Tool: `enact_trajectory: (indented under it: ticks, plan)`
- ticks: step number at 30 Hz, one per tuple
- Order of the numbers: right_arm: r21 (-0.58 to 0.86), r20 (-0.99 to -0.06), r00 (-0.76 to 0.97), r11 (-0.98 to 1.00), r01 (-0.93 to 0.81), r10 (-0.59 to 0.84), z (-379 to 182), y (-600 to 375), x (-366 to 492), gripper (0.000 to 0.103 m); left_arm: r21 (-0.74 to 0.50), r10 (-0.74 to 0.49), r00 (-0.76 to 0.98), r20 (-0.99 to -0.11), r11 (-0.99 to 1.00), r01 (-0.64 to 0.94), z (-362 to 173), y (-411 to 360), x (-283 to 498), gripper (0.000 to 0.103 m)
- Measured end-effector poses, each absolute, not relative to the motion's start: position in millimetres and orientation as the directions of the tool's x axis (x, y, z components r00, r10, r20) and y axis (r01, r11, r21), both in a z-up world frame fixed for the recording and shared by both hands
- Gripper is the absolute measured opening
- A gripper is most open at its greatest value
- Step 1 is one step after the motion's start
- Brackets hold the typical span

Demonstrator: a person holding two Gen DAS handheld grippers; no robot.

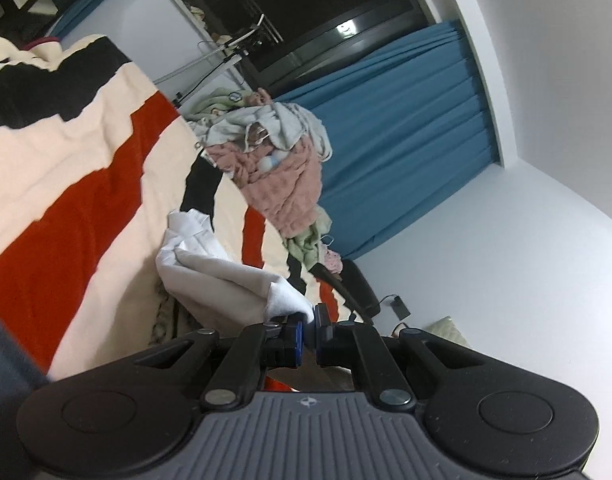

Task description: Fold clothes

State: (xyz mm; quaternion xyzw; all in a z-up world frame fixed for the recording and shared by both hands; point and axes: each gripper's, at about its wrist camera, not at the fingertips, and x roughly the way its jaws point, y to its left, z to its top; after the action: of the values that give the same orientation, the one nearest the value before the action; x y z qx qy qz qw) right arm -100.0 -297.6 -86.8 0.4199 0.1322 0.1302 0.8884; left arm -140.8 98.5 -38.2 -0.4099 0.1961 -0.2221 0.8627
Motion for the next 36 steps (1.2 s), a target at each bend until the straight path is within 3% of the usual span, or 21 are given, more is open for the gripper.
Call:
enact_trajectory:
  ticks: [5,14,21,26,34,36]
  plan:
    - [0.785,-0.140,0.934,0.612,-0.097,0.328,-80,-300,-90,0.010,-0.780,-0.542,0.826,-0.158,0.581,0.232,-26,92,-119,0.006]
    - [0.779,-0.304,0.908,0.624,0.062,0.289,-43,-299,50,0.010,-0.608,-0.462,0.826,-0.324,0.770,0.192,29,60,27,0.007]
    - [0.765,-0.431,0.867,0.611,0.205,0.248,-80,-306,160,0.011,-0.509,-0.406,0.804,-0.435,0.847,0.153,-14,44,144,0.007]
    - [0.758,-0.453,0.847,0.619,0.202,0.278,-122,-313,196,0.011,-0.543,-0.421,0.796,-0.436,0.828,0.140,-55,51,186,0.007]
    - [0.747,-0.490,0.815,0.631,0.209,0.309,-150,-319,232,0.013,-0.526,-0.429,0.790,-0.439,0.835,0.161,-79,48,218,0.008]
    - [0.741,-0.497,0.806,0.640,0.201,0.322,-153,-317,236,0.021,-0.516,-0.429,0.779,-0.457,0.842,0.161,-84,47,222,0.008]
